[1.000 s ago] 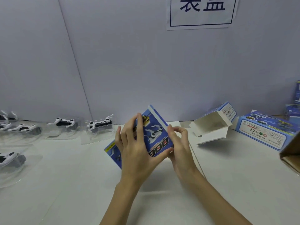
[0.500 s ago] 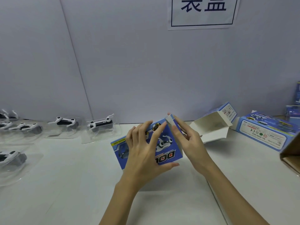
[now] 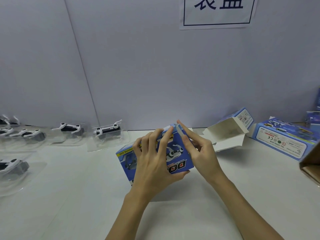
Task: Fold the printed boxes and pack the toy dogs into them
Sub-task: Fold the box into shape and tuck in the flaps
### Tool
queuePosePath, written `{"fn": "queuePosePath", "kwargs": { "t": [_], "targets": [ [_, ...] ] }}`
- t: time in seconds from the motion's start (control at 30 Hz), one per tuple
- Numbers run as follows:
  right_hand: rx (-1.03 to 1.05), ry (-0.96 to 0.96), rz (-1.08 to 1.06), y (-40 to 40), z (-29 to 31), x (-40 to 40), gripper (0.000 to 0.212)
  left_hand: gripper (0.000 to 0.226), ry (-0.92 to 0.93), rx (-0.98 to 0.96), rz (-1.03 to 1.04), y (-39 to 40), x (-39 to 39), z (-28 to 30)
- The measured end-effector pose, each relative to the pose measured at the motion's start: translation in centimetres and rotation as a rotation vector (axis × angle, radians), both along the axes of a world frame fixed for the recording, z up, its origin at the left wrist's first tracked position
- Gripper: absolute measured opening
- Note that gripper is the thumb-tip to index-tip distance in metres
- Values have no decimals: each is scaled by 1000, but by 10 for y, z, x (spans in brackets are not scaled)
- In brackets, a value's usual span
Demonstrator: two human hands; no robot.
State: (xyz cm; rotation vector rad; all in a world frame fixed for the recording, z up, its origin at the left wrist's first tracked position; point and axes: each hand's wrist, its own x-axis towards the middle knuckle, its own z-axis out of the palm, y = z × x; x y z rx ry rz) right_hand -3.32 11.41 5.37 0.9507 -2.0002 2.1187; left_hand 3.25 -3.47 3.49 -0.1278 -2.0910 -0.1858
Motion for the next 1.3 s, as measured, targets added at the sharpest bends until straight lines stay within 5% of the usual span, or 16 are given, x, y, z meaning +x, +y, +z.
{"fn": "queuePosePath", "kwargs": {
  "t": [0.27, 0.43, 0.6, 0.93, 1.3],
  "targets": [
    [42, 6, 112, -4, -3, 2, 45, 112, 14, -7, 21, -2, -2, -3],
    [93, 9, 249, -8, -3, 6, 50, 89, 38, -42, -24, -6, -2, -2],
    [23, -186, 379, 4, 1, -3, 48, 75, 28, -39, -48, -13, 2, 5],
    [72, -34, 174, -11, -1, 6, 47, 73, -88, 2, 26, -14, 10, 16],
    [99, -111, 301, 8, 9, 0, 44, 69, -71, 13, 15, -15, 8, 17]
  ]
}}
